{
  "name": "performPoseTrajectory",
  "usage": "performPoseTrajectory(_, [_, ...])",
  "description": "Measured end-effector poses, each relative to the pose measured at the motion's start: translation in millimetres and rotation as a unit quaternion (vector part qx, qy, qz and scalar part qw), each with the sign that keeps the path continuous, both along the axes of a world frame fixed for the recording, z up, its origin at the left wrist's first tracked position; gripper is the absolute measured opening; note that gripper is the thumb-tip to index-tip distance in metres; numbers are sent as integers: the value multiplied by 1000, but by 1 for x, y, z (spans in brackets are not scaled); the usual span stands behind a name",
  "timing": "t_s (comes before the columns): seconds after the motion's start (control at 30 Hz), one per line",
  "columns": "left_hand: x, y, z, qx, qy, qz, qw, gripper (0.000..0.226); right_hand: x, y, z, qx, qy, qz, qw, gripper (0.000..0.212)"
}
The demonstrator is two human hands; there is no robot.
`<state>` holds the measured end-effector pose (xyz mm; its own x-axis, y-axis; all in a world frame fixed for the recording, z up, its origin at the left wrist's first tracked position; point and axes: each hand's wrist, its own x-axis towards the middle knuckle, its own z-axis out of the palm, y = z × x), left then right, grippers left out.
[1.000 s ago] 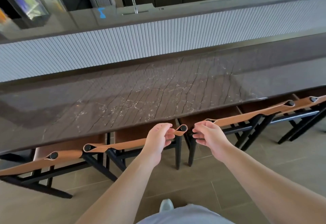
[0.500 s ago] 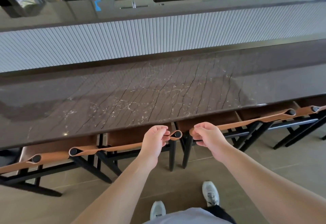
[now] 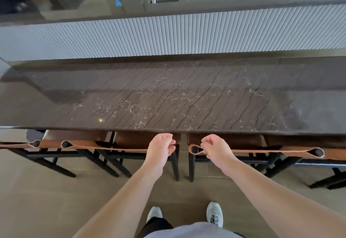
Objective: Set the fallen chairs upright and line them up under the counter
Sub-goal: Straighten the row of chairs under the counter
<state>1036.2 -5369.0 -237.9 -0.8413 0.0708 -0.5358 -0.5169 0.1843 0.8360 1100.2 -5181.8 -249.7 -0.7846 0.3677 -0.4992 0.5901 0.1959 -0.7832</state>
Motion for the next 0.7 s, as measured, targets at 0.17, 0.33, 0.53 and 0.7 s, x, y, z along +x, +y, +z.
performPoseTrajectory(0.17, [2, -9, -7, -267, 143, -196, 933, 31, 3, -1, -15, 296, 58, 277, 912, 25])
performPoseTrajectory(0.33, [-10, -15, -22, -391, 217, -322, 834, 39, -2, -12, -22, 376, 51, 337, 862, 32])
performPoseTrajectory(0.53, [-19, -18, -42, -456, 271, -393, 751, 41, -14, -15, -27, 421, 16, 371, 828, 30])
performPoseTrajectory(0.7, [-32, -32, -57, -490, 324, -450, 673, 34, -23, -18, -30, 474, -6, 418, 775, 38])
